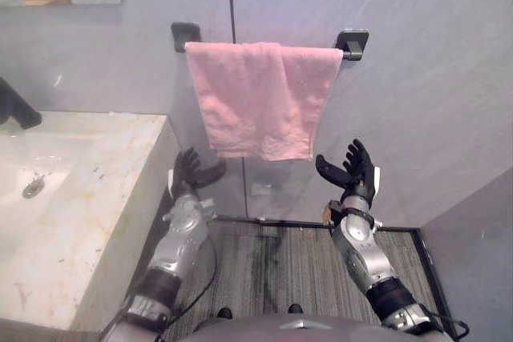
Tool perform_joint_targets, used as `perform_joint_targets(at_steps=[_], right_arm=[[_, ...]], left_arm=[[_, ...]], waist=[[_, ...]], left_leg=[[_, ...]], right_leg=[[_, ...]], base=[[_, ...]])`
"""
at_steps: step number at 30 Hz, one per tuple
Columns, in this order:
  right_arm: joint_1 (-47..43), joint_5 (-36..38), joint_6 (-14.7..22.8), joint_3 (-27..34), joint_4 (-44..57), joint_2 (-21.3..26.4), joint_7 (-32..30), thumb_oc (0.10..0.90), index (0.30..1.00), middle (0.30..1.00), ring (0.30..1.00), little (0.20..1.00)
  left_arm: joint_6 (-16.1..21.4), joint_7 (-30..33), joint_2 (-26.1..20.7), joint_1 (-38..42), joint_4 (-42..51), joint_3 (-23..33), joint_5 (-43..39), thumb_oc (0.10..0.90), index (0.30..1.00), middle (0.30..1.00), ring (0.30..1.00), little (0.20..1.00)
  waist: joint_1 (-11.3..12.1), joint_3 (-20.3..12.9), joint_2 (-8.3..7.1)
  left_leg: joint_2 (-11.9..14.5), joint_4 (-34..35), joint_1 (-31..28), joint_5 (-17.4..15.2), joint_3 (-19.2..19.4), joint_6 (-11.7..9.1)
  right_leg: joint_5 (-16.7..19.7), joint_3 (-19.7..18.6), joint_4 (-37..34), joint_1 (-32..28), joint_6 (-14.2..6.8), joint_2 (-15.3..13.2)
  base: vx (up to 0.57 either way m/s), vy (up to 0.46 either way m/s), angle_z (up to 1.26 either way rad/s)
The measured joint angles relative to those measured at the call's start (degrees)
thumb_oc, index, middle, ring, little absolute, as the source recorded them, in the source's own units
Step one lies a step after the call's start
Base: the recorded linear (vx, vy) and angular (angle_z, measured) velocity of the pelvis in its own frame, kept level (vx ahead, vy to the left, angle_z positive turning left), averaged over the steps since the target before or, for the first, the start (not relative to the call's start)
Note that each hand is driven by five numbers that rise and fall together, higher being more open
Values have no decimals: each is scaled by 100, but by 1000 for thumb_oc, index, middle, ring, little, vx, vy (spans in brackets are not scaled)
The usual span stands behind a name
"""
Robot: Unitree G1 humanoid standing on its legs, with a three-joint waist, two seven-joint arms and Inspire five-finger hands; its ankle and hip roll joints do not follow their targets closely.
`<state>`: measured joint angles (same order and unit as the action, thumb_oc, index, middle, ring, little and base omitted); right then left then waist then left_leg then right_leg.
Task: Organize the bathroom.
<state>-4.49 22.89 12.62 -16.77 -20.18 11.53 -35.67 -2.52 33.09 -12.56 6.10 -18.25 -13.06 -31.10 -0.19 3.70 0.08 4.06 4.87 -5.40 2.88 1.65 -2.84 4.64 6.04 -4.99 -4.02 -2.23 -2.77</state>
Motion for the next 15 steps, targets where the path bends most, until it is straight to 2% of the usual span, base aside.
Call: perform_joint_targets(at_steps=[4,8,11,12,13,15], right_arm=[[432,55,-138,49,-710,-22,209,800,900,900,900,900],[662,289,-478,34,-1675,-34,528,800,900,900,900,900],[762,220,-660,29,-2178,-41,673,800,900,900,900,900],[762,220,-660,29,-2178,-41,673,800,900,900,900,900],[734,60,-661,28,-2759,-42,859,800,900,900,900,900],[631,-45,-604,24,-3541,-44,1112,800,900,900,900,900]], left_arm=[[-38,-386,79,-493,-587,-91,3,800,900,900,900,900],[-219,-971,78,-853,-1614,-690,416,800,900,900,900,900],[-255,-1252,198,-1063,-2360,-739,521,800,900,900,900,900],[-255,-1252,198,-1063,-2360,-739,521,800,900,900,900,900],[-219,-1475,209,-1090,-3011,-770,975,800,900,900,900,900],[-237,-1833,218,-944,-3772,-731,1119,800,900,900,900,900]], waist=[[-8,-127,-3],[-14,-174,-14],[-5,-169,-23],[-5,-169,-23],[8,-171,-15],[55,-180,32]], left_leg=[[9,-2,34,4,22,-4],[46,-3,89,15,33,-13],[111,-2,111,-5,52,12],[111,-2,111,-5,52,12],[164,-3,151,-9,90,-4],[216,-6,344,24,104,-35]], right_leg=[[-6,-1,0,46,-1,9],[-18,-12,-1,113,-12,42],[-34,-26,-1,164,26,104],[-34,-26,-1,164,26,104],[-48,-14,-1,225,49,142],[-33,30,1,412,65,185]], base=[[-194,-136,-3],[-158,-149,-2],[-173,-137,-5],[-230,-108,-4],[-224,-48,-4],[-302,-38,-3]])
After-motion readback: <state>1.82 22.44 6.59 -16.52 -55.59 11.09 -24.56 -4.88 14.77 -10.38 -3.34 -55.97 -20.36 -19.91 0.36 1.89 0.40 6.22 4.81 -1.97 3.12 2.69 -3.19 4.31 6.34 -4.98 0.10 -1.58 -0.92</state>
